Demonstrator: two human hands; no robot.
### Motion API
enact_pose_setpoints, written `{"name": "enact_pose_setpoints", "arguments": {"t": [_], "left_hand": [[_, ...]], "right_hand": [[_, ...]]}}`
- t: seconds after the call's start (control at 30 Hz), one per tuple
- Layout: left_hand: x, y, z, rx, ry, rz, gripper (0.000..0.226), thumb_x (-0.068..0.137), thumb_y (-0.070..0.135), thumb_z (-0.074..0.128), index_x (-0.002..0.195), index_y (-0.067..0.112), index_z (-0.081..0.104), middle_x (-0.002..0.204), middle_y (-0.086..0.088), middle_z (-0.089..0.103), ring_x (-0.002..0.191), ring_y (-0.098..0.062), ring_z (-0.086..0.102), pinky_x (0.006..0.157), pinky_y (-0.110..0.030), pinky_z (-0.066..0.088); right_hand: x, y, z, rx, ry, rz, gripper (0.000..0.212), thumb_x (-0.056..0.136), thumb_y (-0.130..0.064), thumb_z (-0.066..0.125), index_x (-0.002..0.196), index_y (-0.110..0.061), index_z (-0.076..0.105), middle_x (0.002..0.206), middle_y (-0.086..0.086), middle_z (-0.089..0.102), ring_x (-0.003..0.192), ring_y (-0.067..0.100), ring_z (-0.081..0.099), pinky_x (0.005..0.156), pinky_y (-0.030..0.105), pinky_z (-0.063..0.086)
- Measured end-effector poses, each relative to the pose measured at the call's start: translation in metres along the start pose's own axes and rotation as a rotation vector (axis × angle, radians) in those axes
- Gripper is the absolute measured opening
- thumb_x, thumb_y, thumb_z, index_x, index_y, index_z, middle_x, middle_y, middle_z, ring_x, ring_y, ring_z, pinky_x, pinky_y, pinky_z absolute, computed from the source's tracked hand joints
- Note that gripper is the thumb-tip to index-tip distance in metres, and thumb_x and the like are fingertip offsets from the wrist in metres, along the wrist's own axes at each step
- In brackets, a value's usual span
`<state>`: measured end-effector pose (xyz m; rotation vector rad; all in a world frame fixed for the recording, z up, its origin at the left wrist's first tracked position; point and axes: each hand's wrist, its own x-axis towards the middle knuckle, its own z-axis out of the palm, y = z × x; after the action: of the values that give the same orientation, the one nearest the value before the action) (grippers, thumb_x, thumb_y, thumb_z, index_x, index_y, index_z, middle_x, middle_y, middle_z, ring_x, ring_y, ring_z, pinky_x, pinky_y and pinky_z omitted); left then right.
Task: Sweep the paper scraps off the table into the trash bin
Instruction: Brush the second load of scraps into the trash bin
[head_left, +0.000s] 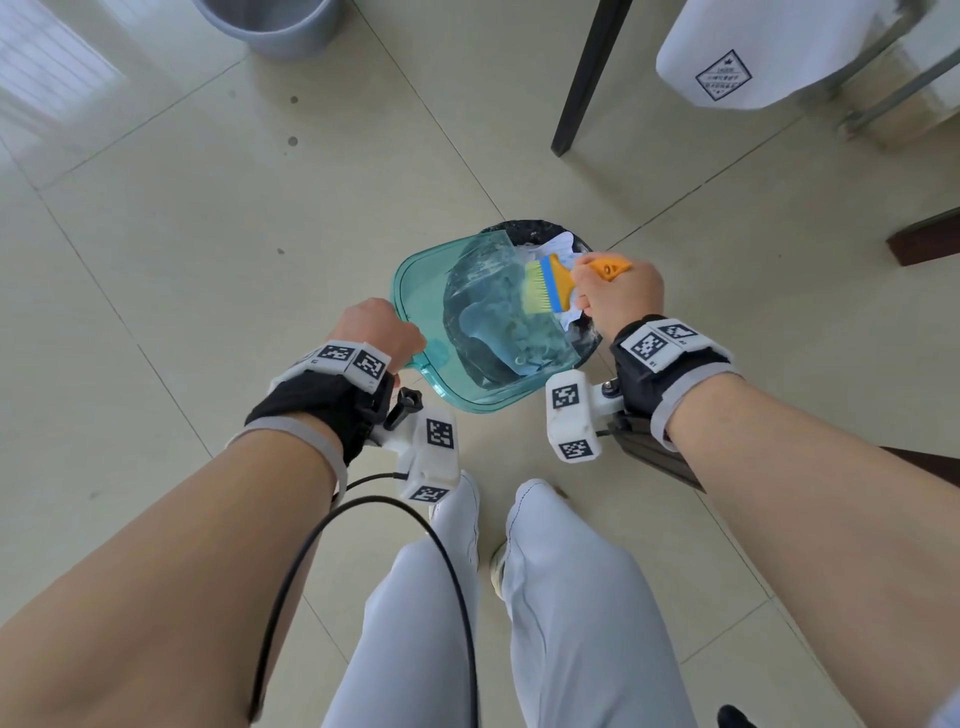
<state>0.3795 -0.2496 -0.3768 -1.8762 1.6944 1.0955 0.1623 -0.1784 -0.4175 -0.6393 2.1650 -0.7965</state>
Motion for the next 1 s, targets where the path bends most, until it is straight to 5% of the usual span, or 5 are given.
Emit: {"name": "enact_pose_setpoints", "arguments": {"t": [0.3, 0.53, 0.7, 0.83, 1.0], "left_hand": [[-0.004, -0.005, -0.001, 0.017, -0.002, -0.006, 0.010, 0.086, 0.014, 0.053, 0.095, 0.013, 0.051, 0.098, -0.010, 0.067, 0.079, -0.029, 0.072, 0.080, -0.041, 0.058], [-0.004, -0.014, 0.001, 0.037, 0.015, 0.007, 0.008, 0.087, 0.015, 0.053, 0.093, 0.018, 0.049, 0.103, -0.008, 0.065, 0.079, -0.028, 0.072, 0.080, -0.039, 0.058], [-0.007, -0.014, 0.001, 0.033, 0.028, 0.021, 0.018, 0.087, 0.016, 0.053, 0.076, 0.022, 0.040, 0.104, -0.010, 0.068, 0.077, -0.027, 0.072, 0.078, -0.038, 0.059], [-0.006, -0.018, 0.005, 0.024, 0.015, 0.038, 0.011, 0.086, 0.017, 0.054, 0.093, 0.023, 0.048, 0.102, -0.008, 0.068, 0.077, -0.026, 0.072, 0.078, -0.038, 0.058], [-0.003, -0.019, 0.009, 0.009, 0.008, 0.022, 0.026, 0.084, 0.018, 0.054, 0.110, 0.017, 0.056, 0.099, -0.007, 0.069, 0.070, -0.024, 0.071, 0.072, -0.033, 0.058]], "right_hand": [[-0.015, -0.013, 0.031, 0.299, -0.290, 0.119, 0.011, 0.090, -0.014, 0.061, 0.096, -0.009, 0.069, 0.057, 0.001, 0.065, 0.045, 0.005, 0.059, 0.053, 0.018, 0.054], [0.001, 0.002, 0.013, 0.045, 0.065, 0.004, 0.021, 0.084, -0.013, 0.052, 0.084, -0.001, 0.070, 0.065, 0.019, 0.053, 0.063, 0.023, 0.047, 0.064, 0.033, 0.042], [-0.002, -0.015, 0.026, 0.304, -0.202, 0.154, 0.018, 0.087, -0.016, 0.061, 0.070, -0.022, 0.064, 0.048, -0.002, 0.062, 0.048, 0.015, 0.057, 0.050, 0.023, 0.051], [0.004, -0.011, 0.019, 0.203, 0.053, 0.093, 0.022, 0.086, -0.013, 0.054, 0.071, -0.026, 0.064, 0.065, 0.004, 0.062, 0.063, 0.020, 0.057, 0.070, 0.037, 0.053], [0.009, -0.020, 0.021, 0.439, -0.062, 0.177, 0.015, 0.085, -0.010, 0.058, 0.070, -0.007, 0.062, 0.045, 0.004, 0.055, 0.039, 0.015, 0.051, 0.042, 0.021, 0.045]]}}
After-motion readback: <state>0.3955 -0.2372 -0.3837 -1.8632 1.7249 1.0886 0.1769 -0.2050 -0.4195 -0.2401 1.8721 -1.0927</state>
